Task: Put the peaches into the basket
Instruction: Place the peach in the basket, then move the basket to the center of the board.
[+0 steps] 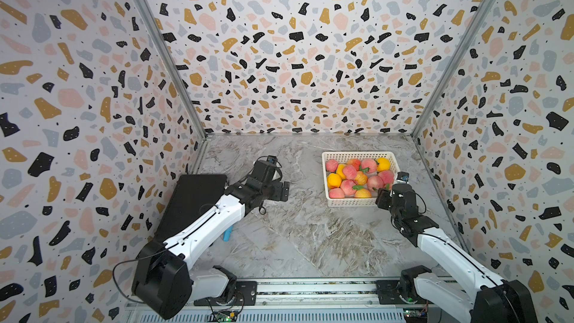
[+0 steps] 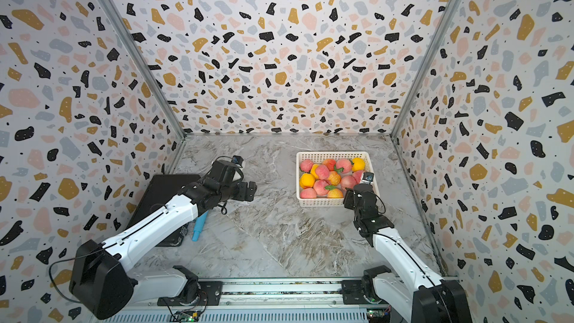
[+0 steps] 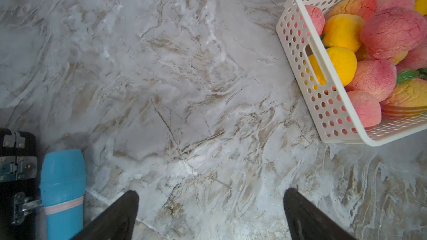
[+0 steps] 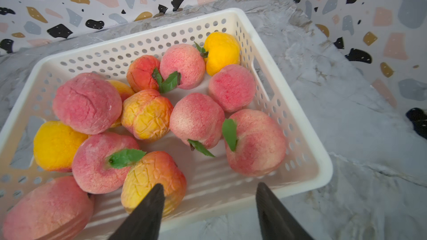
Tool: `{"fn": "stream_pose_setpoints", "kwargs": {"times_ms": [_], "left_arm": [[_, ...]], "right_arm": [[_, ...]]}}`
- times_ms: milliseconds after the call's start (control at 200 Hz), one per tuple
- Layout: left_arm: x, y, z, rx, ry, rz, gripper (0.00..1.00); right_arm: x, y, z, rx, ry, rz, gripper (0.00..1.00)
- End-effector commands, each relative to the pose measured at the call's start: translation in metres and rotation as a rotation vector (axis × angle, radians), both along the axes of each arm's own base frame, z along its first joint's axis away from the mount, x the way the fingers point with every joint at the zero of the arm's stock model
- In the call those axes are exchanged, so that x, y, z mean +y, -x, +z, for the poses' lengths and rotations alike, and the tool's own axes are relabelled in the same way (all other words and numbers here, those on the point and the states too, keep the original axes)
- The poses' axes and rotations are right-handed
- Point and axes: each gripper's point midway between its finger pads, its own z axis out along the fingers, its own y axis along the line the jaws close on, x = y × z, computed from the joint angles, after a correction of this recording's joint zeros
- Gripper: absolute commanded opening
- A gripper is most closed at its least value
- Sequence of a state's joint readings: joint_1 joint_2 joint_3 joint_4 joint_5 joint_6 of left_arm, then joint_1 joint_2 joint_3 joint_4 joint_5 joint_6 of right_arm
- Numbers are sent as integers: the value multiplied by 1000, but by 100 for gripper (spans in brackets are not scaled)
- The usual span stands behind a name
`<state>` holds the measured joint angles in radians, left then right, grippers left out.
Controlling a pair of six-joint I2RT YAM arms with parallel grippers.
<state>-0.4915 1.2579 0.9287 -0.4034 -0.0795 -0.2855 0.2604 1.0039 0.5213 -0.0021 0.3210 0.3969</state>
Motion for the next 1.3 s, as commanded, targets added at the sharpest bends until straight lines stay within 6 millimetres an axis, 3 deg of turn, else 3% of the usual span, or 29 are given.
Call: {"fn": "stream_pose_setpoints", "kwargs": {"times_ms": [0, 115, 250, 476, 596, 871, 961, 1151, 1296], "left_arm": [[-1, -7, 12, -81, 104, 33, 99], [4, -4, 5, -93, 122, 49, 99], [16, -2, -6, -87, 120, 95, 99], [15, 4, -18, -85, 163, 87, 99], [17, 3, -24, -80, 153, 97, 99], [19, -7, -30, -76, 148, 114, 99], [23, -14, -29, -90, 150, 146, 99], [37, -31, -22, -160, 118, 206, 99], [31, -40, -29, -138, 150, 210, 99]], "right_arm": [[-21, -8, 25, 16, 86, -79, 81], [-48, -22, 40, 15, 59, -150, 99], [-69, -41, 37, 49, 4, -133, 99], [-116, -55, 8, 125, -112, -213, 99], [-130, -66, -3, 135, -254, -223, 99], [-95, -106, -15, 96, -519, -29, 99], [-81, -114, -19, 90, -599, 44, 87], [-41, -116, -22, 105, -612, 188, 81], [-12, -118, -21, 103, -620, 240, 81]]}}
